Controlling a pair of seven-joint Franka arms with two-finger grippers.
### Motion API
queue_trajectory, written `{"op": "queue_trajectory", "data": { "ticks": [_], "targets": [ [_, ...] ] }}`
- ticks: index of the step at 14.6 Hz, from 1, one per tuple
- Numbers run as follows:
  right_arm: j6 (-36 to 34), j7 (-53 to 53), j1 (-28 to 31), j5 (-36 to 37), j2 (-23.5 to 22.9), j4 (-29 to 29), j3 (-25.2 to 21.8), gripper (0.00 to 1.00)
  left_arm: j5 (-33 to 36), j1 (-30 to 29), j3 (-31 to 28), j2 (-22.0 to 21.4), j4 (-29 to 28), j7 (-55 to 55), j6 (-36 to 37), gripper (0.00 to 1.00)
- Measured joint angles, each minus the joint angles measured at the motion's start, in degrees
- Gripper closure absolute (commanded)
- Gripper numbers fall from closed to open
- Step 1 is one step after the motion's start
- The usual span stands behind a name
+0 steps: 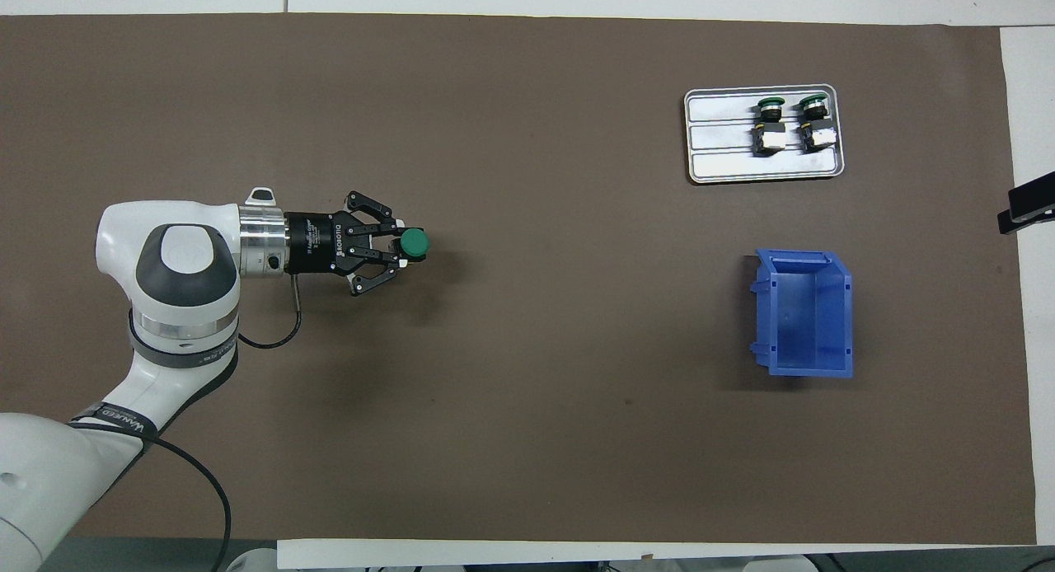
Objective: Place and press button with both arms
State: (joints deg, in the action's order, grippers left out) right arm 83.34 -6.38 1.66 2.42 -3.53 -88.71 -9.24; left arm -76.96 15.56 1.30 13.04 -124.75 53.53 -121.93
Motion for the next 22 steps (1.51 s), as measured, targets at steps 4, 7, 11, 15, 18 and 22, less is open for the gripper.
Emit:
{"op": "queue_trajectory", "data": {
  "ticks": [4,7,11,15,18,22],
  "targets": [
    [0.00,0.00,0.00,0.00,0.00,0.00,0.00,0.00,-0.66,-0.63,-0.21,1.12,-0.04,-0.56,1.94,1.00],
    [0.00,0.00,0.00,0.00,0.00,0.00,0.00,0.00,-4.44,-1.63,-0.25,1.24,-0.67,-2.22,3.45,1.00],
    [0.00,0.00,0.00,0.00,0.00,0.00,0.00,0.00,-11.58,-1.49,-0.01,1.38,-3.36,-7.21,3.52,1.00],
    [0.00,0.00,0.00,0.00,0.00,0.00,0.00,0.00,-15.36,-0.26,0.15,1.39,-5.08,-10.18,3.37,1.00],
    [0.00,0.00,0.00,0.00,0.00,0.00,0.00,0.00,-16.99,0.54,0.15,1.40,-5.77,-11.20,2.36,1.00],
    [0.00,0.00,0.00,0.00,0.00,0.00,0.00,0.00,-18.65,2.07,0.19,1.40,-6.18,-11.85,1.19,1.00]
  ]
}}
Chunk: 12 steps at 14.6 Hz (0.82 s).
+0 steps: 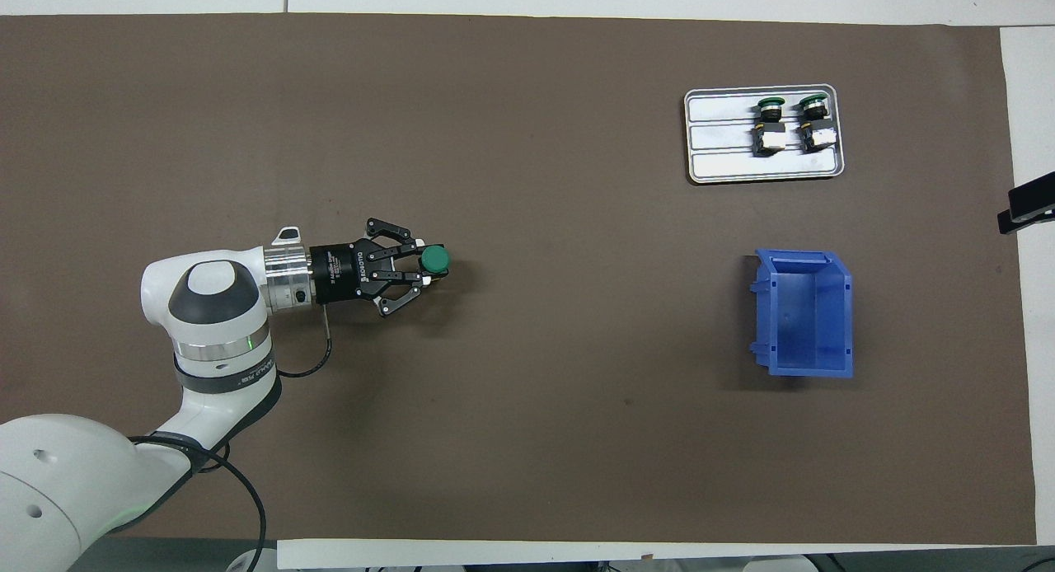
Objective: Place and press button with both arms
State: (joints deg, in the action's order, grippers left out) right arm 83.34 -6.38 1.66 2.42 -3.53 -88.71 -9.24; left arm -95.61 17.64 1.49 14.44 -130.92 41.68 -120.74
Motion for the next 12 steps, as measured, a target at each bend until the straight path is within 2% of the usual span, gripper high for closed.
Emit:
{"op": "queue_trajectory", "data": {
  "ticks": [10,11,12],
  "targets": [
    [0.00,0.00,0.00,0.00,0.00,0.00,0.00,0.00,-2.70,0.92,0.01,0.00,-0.94,-2.23,-1.27,0.99],
    [0.00,0.00,0.00,0.00,0.00,0.00,0.00,0.00,-3.21,0.97,0.01,0.00,-1.05,-2.55,-1.30,0.93],
    [0.00,0.00,0.00,0.00,0.00,0.00,0.00,0.00,-3.64,1.01,0.01,0.00,-1.15,-2.77,-1.35,0.92]
  ]
}}
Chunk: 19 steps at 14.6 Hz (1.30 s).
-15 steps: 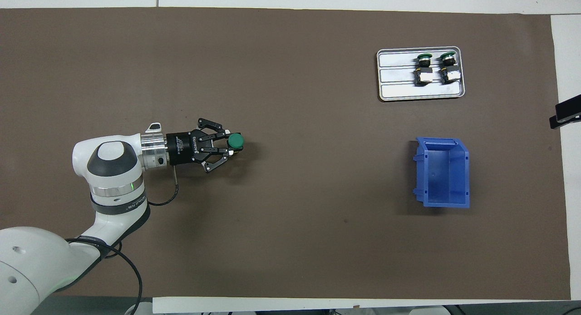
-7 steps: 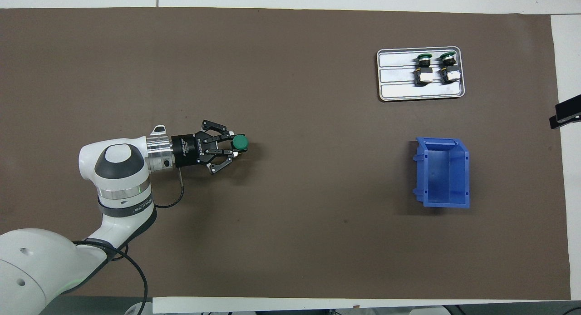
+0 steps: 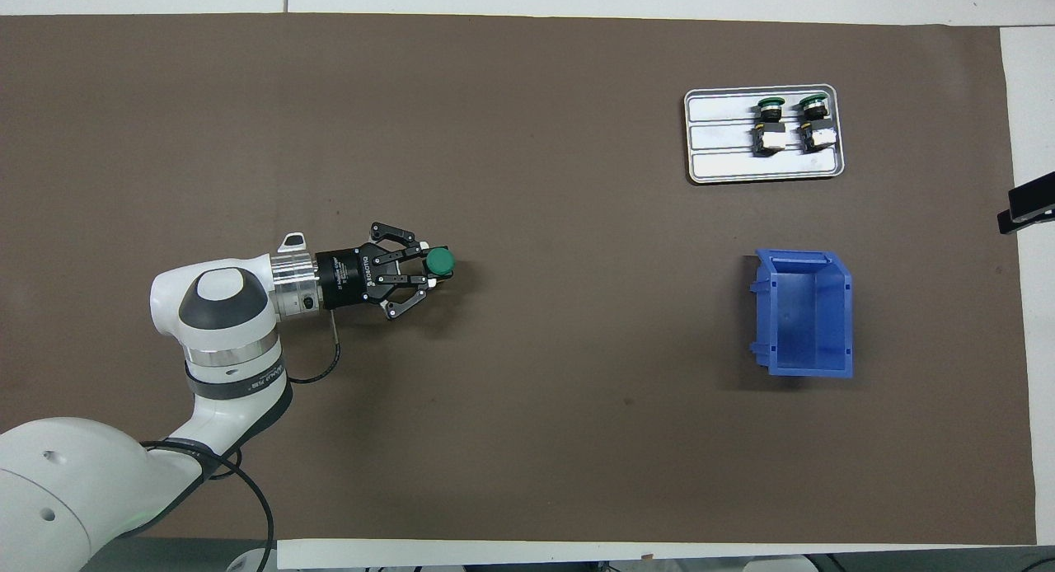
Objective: Place and press button with both arms
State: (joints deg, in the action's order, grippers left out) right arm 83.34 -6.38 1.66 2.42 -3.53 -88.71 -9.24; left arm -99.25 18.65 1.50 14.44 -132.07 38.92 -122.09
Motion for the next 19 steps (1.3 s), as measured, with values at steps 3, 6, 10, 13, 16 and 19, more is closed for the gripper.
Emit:
{"op": "queue_trajectory", "data": {
  "ticks": [3,6,10,13,16,19],
  "targets": [
    [0.00,0.00,0.00,0.00,0.00,0.00,0.00,0.00,-0.23,0.14,-0.01,-0.01,-0.06,-0.50,-0.07,0.58],
    [0.00,0.00,0.00,0.00,0.00,0.00,0.00,0.00,-0.28,0.57,0.00,-0.01,-0.12,-0.89,-0.43,0.34],
    [0.00,0.00,0.00,0.00,0.00,0.00,0.00,0.00,-0.30,0.61,-0.01,-0.03,-0.15,-1.18,-0.68,0.00],
    [0.00,0.00,0.00,0.00,0.00,0.00,0.00,0.00,-0.33,0.61,-0.02,-0.10,-0.16,-1.52,-0.92,0.00],
    [0.00,0.00,0.00,0.00,0.00,0.00,0.00,0.00,-0.42,0.92,-0.02,-2.05,-0.17,-1.27,-3.30,0.00],
    [0.00,0.00,0.00,0.00,0.00,0.00,0.00,0.00,-0.42,4.26,-0.01,-6.05,-0.38,-0.13,-9.96,0.00]
  ]
}}
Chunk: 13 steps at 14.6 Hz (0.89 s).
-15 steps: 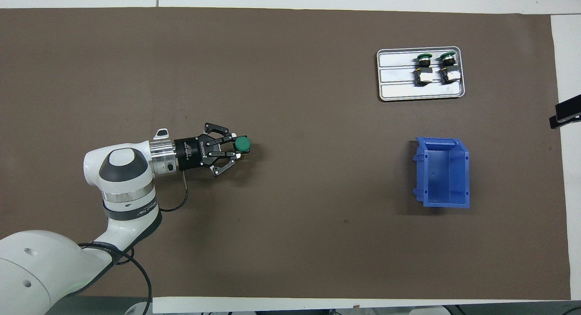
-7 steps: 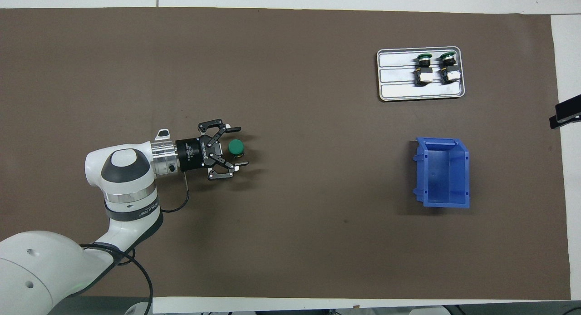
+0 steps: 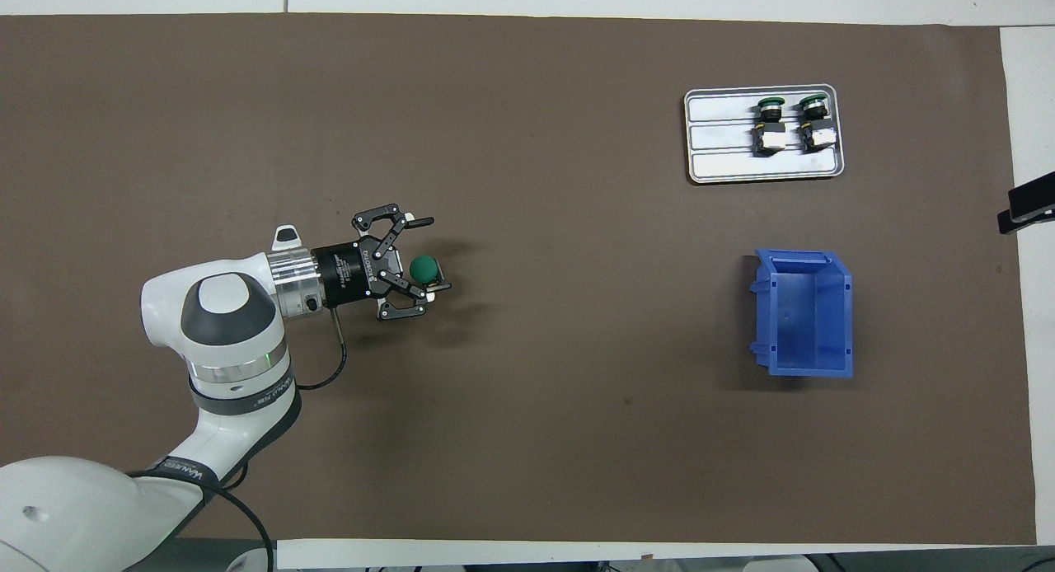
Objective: Place and press button with both arms
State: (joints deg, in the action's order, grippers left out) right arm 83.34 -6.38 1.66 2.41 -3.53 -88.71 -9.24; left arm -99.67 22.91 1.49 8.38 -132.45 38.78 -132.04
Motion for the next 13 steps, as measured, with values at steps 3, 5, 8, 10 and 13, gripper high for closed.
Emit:
{"op": "queue_trajectory", "data": {
  "ticks": [3,5,8,10,13],
  "targets": [
    [0.00,0.00,0.00,0.00,0.00,0.00,0.00,0.00,2.23,0.76,-0.08,-2.72,-0.55,0.20,-1.43,0.00],
    [0.00,0.00,0.00,0.00,0.00,0.00,0.00,0.00,4.78,0.75,-0.29,-4.71,-0.79,1.20,-2.53,0.01],
    [0.00,0.00,0.00,0.00,0.00,0.00,0.00,0.00,9.48,1.32,-0.20,-7.27,-1.41,2.90,-5.65,0.49],
    [0.00,0.00,0.00,0.00,0.00,0.00,0.00,0.00,13.61,2.82,-0.16,-7.94,-1.51,4.53,-7.07,0.67],
    [0.00,0.00,0.00,0.00,0.00,0.00,0.00,0.00,23.67,4.14,-0.01,-8.72,-1.28,8.07,-8.00,0.88]
  ]
}}
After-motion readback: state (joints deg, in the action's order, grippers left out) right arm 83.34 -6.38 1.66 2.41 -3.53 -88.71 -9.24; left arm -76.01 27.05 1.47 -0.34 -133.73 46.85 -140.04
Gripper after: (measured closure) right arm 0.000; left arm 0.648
